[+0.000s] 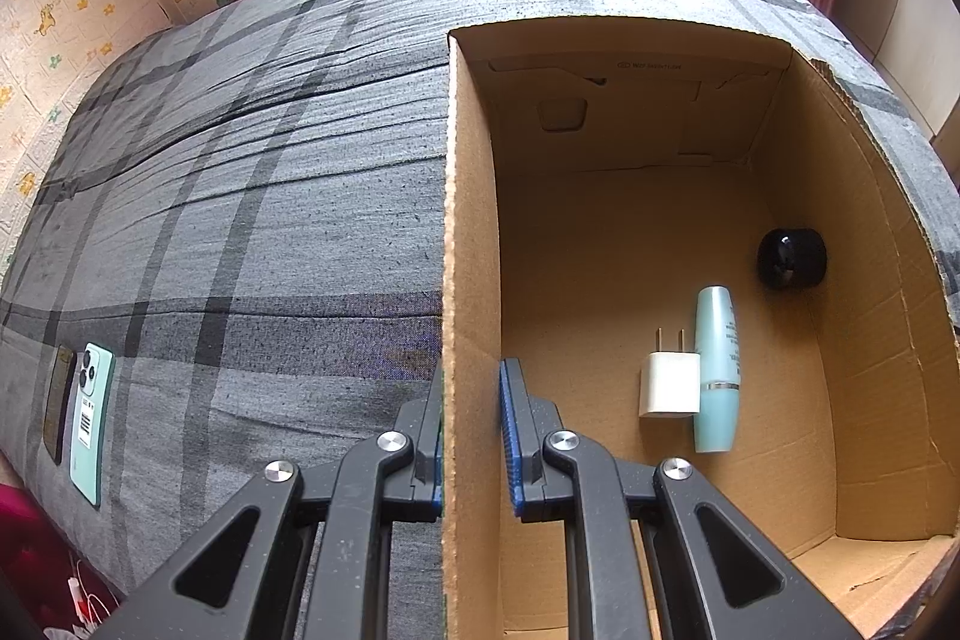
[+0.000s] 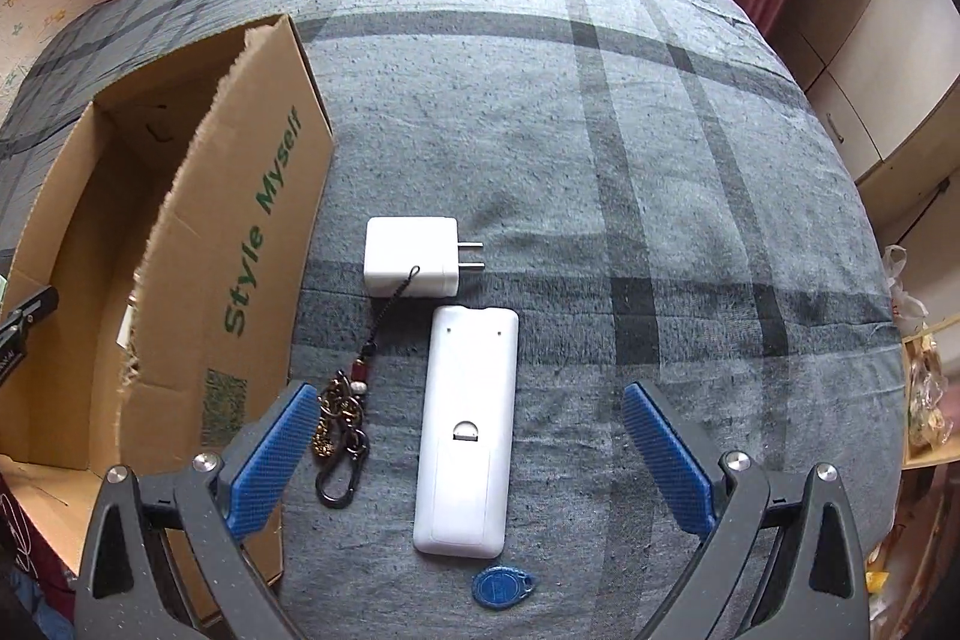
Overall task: Organize rigid objects
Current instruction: 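Move the right gripper back to the white remote and close on it, then lift the white remote with the right gripper and carry it into the box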
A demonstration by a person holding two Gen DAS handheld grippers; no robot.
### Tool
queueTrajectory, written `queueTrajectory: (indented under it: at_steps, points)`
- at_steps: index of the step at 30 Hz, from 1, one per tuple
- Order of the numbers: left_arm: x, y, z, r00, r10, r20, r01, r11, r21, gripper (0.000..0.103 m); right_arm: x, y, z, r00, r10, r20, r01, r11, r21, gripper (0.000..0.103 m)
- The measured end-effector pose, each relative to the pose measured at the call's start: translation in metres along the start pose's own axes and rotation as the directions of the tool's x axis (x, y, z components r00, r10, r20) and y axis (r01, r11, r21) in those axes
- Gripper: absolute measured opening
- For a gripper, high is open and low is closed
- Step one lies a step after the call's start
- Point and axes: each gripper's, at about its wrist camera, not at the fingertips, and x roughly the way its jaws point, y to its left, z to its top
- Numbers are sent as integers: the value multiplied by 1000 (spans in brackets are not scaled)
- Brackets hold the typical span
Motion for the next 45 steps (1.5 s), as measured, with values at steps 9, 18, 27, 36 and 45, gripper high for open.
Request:
queueTrajectory:
  at_steps: [9, 18, 27, 36, 45]
  points:
    - [0, -2, 0, 1000, 8, 0, -8, 1000, 3, 15, 42, -12, -20, 998, 7, -57, -5, 999, 38, 103]
    - [0, -2, 0, 1000, 7, 0, -7, 1000, 0, 15, 71, -11, -34, 996, 1, -84, 2, 999, 34, 103]
    - [0, -2, 0, 1000, 9, 1, -9, 1000, 0, 16, 76, -7, -39, 997, 0, -78, 3, 999, 33, 98]
    - [0, -2, -1, 1000, 12, 3, -12, 1000, 0, 15, 60, -2, -37, 996, 43, -75, -40, 999, 33, 49]
    - [-1, -1, 0, 1000, 10, 1, -10, 1000, -3, 16, 47, -8, -32, 995, 69, -70, -65, 996, 52, 49]
